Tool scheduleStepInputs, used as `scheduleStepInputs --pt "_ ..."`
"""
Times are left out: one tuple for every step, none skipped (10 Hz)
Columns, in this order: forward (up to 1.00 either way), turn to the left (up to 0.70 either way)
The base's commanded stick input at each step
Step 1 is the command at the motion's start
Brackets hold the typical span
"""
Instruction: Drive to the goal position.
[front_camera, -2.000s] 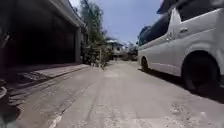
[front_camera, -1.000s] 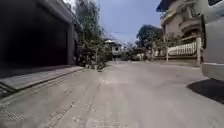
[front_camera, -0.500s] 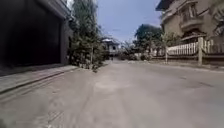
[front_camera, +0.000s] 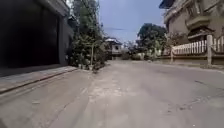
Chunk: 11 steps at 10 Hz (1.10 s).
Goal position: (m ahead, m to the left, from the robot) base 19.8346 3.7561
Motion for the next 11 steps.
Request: scheduleStepInputs --pt "1.00 0.00" --pt "1.00 -0.12" --pt "1.00 -0.39" --pt "1.00 -0.40" --pt "1.00 -0.40" --pt "1.00 -0.20" --pt "1.00 -0.01" --pt "1.00 0.00" --pt "1.00 0.00" --pt "1.00 0.00" --pt "1.00 0.00"
